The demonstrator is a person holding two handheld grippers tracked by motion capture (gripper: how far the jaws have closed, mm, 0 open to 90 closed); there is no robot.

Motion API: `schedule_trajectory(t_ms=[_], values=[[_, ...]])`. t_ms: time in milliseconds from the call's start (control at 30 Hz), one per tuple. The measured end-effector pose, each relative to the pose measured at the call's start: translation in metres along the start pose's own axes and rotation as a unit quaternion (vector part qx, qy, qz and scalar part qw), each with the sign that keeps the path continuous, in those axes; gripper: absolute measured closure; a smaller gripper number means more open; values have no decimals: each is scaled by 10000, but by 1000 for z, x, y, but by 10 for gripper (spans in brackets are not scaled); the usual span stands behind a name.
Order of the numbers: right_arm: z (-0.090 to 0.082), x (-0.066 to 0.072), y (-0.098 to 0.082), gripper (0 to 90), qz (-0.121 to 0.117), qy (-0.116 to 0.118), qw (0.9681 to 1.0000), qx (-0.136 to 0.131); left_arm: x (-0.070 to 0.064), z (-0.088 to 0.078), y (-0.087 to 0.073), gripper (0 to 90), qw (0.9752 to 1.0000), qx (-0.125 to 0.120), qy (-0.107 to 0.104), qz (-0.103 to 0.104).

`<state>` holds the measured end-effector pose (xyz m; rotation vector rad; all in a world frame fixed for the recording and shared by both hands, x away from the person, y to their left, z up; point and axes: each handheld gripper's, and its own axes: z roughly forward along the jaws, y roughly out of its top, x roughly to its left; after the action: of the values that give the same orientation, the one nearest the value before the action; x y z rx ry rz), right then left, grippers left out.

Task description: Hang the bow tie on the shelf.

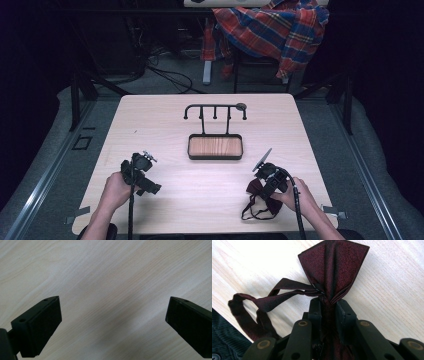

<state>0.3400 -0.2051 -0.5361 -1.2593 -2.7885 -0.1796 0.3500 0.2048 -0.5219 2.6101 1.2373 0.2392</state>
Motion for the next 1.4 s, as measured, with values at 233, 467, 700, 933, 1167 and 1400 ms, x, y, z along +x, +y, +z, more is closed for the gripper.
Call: schedule_trajectory(t_ms=[233,467,700,933,1167,1400], values=[[-12,-2,-2,762,45,-28,9994,-337,-1,0,0,5,10000,-7,17,-1],[-21,-6,-3,762,115,-100,9982,-572,0,0,0,5,10000,7,5,5],[-28,-10,-5,762,201,-154,9963,-823,0,0,0,5,10000,8,7,3],[-33,-13,-5,761,260,-200,9952,-919,0,0,0,5,10000,-11,24,-10],[-37,-17,-6,762,311,-269,9935,-1061,-1,1,1,5,10000,-4,16,2],[-41,-19,-2,762,368,-336,9919,-1169,0,0,0,5,10000,7,26,8]])
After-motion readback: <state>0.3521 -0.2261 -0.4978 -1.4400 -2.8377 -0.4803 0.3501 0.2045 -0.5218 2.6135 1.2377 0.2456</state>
